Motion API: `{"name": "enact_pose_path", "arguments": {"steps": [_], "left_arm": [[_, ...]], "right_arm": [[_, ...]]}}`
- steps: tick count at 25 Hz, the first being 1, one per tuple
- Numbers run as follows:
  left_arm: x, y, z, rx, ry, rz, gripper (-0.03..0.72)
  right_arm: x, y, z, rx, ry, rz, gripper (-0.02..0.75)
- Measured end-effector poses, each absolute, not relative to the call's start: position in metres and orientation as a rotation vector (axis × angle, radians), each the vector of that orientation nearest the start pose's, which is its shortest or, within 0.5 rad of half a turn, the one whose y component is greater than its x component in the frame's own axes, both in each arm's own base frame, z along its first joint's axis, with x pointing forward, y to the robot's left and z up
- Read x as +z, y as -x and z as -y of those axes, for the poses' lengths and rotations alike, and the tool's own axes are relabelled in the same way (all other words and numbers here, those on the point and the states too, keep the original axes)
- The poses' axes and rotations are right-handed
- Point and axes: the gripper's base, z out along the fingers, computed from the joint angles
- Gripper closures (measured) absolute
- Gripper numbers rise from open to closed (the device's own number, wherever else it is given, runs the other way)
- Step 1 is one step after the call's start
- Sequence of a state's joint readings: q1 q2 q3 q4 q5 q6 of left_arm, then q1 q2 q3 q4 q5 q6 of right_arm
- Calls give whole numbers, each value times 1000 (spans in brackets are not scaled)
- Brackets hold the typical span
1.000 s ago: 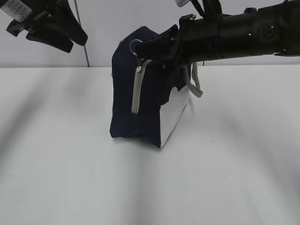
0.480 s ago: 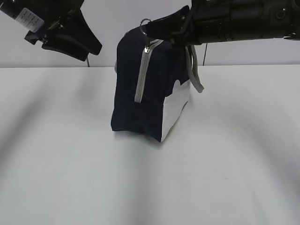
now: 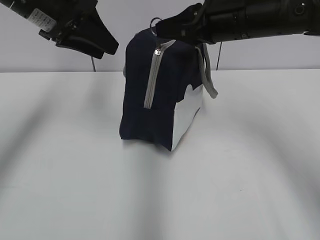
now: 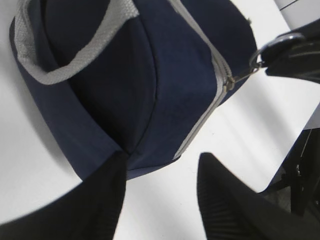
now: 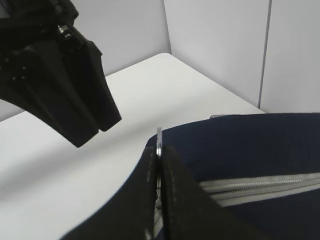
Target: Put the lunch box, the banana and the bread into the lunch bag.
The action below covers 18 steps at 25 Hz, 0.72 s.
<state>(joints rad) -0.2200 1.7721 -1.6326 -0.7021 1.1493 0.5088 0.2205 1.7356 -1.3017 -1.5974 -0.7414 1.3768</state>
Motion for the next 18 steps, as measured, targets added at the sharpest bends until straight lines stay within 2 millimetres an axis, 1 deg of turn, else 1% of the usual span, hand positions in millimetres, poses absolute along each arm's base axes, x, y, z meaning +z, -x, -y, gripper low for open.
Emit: {"name": "enact_pose_path", "arguments": {"steps": [3,5,8,10,12,15,18], "left_arm": [[328,-360,126,-899,-692,-2411,348],[317,-358,113,-938,-647,-2385,348],[302,-351,100,-999,-670,-2272,348],[299,-346,102,-1025,-747,-2180,348],[299,-343,109,-1019,-826,-2119,348],[299,-342,117,-982,-905,-2062,348],[295,-343,123,-965,-949,-2043,348]], "right_arm": [[306,-367,-145,723,877,-1699,754],[306,-367,-145,726,879,-1700,754],[305,-366,-146,721,897,-1702,754],[304,-365,-146,717,921,-1703,754],[304,-365,-146,718,932,-1704,754],[304,-364,-146,722,932,-1706,754],[304,-364,-146,722,932,-1706,754]]}}
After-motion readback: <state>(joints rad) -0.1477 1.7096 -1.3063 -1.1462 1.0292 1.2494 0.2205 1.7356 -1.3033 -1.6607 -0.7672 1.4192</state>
